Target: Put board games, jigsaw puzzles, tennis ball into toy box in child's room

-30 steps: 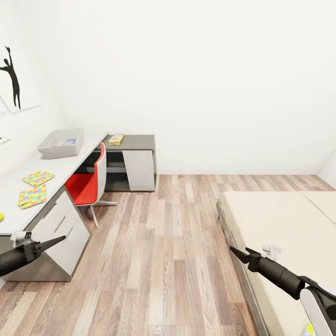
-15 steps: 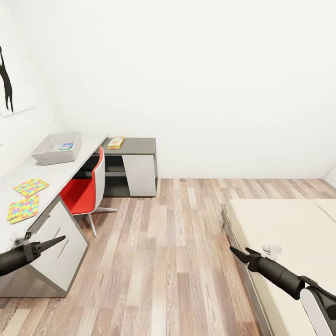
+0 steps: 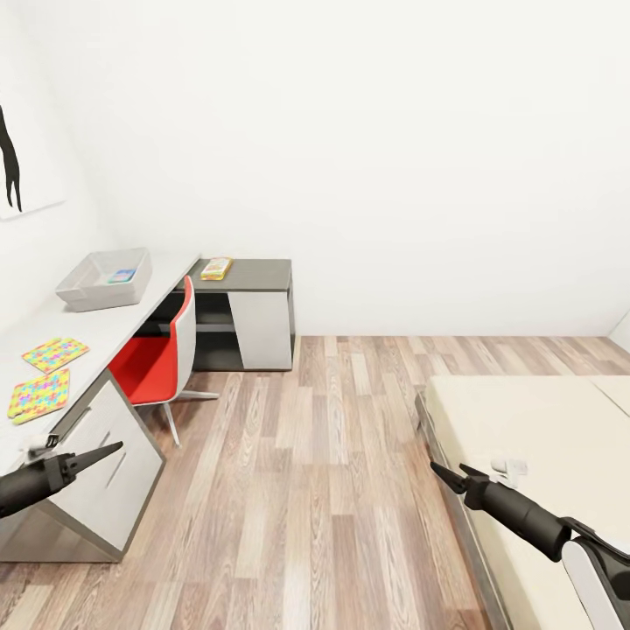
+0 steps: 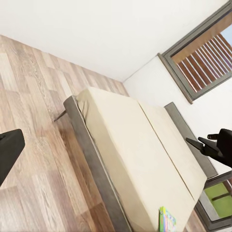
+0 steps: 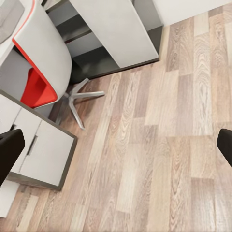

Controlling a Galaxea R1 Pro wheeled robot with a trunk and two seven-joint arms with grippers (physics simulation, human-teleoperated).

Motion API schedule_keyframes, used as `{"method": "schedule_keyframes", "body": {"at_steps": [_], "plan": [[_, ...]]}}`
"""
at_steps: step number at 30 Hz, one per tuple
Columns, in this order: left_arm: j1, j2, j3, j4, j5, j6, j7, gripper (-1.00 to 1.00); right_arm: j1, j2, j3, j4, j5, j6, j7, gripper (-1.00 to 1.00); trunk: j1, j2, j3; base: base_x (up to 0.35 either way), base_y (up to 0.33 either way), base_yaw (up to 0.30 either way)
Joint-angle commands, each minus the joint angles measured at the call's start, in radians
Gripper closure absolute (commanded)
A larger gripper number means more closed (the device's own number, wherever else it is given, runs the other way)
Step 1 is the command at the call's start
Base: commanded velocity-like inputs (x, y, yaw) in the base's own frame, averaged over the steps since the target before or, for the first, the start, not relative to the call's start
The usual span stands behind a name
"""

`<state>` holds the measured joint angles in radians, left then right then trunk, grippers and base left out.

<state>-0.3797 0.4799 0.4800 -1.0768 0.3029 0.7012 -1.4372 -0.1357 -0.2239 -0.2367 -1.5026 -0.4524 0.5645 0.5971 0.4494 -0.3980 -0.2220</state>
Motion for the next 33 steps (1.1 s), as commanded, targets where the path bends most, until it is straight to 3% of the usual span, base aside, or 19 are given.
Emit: {"method": "schedule_keyframes", "body": {"at_steps": [1,13,24,33], "plan": [[-0.001,0.000,0.000,0.000,0.001,0.011,-0.003,-1.00,-0.001,0.002,-0.001,-0.001,-0.006,0.008,0.001,-1.00,0.001,-0.002,-0.002,0.003,0.038,0.000],[-0.001,0.000,0.000,0.000,0.001,0.011,-0.003,-1.00,-0.001,0.048,-0.003,-0.001,-0.002,0.010,0.006,-1.00,0.001,-0.002,-0.002,0.001,0.047,0.000],[-0.001,0.000,-0.001,0.000,0.001,0.011,-0.003,-1.00,-0.001,0.050,-0.004,-0.009,-0.002,0.011,0.016,-1.00,0.001,-0.002,-0.002,0.000,-0.006,0.000],[-0.001,0.000,-0.001,-0.002,0.001,0.011,-0.003,-1.00,-0.001,0.050,-0.003,-0.034,-0.002,0.016,0.048,-1.00,0.001,-0.002,-0.001,0.000,-0.174,0.000]]}}
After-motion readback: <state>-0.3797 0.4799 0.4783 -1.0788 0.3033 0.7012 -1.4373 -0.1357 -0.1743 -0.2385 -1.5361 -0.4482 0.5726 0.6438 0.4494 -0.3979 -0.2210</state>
